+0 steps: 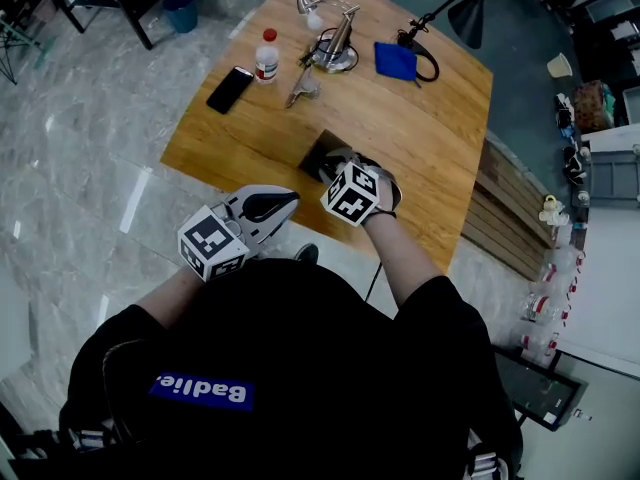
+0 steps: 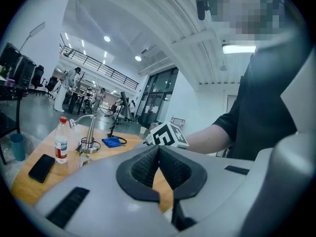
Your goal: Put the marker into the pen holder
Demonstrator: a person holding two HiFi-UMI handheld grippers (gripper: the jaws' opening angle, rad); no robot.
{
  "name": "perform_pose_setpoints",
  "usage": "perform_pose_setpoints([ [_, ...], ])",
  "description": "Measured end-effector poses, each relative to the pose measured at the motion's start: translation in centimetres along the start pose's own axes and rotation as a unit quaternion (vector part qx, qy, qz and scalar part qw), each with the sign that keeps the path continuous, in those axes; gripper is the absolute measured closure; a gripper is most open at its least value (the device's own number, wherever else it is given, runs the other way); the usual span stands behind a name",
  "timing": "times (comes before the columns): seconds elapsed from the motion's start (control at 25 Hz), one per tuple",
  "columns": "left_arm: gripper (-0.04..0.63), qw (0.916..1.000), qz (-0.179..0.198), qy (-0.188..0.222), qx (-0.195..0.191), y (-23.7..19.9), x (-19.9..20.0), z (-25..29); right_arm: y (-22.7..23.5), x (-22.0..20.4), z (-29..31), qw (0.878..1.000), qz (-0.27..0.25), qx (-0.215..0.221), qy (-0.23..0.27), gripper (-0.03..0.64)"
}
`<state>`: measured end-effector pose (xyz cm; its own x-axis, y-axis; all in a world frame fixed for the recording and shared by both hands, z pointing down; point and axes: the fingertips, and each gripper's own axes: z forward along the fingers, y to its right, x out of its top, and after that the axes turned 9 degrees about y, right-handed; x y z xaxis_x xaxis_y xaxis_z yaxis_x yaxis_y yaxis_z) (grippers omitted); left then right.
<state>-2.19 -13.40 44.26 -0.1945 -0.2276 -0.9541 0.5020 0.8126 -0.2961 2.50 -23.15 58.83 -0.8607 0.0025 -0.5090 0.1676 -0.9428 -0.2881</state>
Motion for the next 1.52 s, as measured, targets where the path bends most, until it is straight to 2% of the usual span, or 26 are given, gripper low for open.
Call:
perform_pose_setpoints([
  [0.24,0.586,0.9993,0.007,-0.005,-0.036,0.9,0.3,1.8,-0.2,1.4,-4.3,0.994,0.077,-0.029,0.068,0.551],
  [0.44,0.586,0.998,0.009,-0.013,-0.061,1.8,0.4,3.1,-0.6,2.4,-8.1,0.976,0.157,-0.056,0.14,0.551],
  [0.6,0.586,0.9967,0.011,-0.019,-0.079,2.7,0.2,4.1,-1.4,3.0,-10.9,0.947,0.241,-0.057,0.206,0.551],
  [0.76,0.586,0.9954,0.012,-0.024,-0.092,3.2,0.0,4.9,-1.6,3.8,-13.3,0.906,0.311,-0.052,0.283,0.554],
  [0.88,0.586,0.9948,0.012,-0.025,-0.098,3.5,-0.1,5.4,-1.7,4.1,-14.8,0.876,0.348,-0.051,0.329,0.581],
  [0.96,0.586,0.9945,0.013,-0.026,-0.101,3.8,-0.1,5.7,-1.9,4.1,-15.6,0.862,0.363,-0.051,0.351,0.599],
  [1.36,0.586,0.9937,0.013,-0.028,-0.107,4.3,0.0,6.4,-2.8,4.2,-17.3,0.805,0.399,-0.057,0.435,0.611],
  [1.44,0.586,0.9937,0.013,-0.03,-0.107,4.3,-0.1,6.4,-3.1,4.4,-17.3,0.799,0.405,-0.053,0.442,0.611],
  [1.52,0.586,0.9938,0.013,-0.033,-0.106,4.3,-0.2,6.5,-3.3,4.5,-17.1,0.798,0.406,-0.048,0.443,0.611],
])
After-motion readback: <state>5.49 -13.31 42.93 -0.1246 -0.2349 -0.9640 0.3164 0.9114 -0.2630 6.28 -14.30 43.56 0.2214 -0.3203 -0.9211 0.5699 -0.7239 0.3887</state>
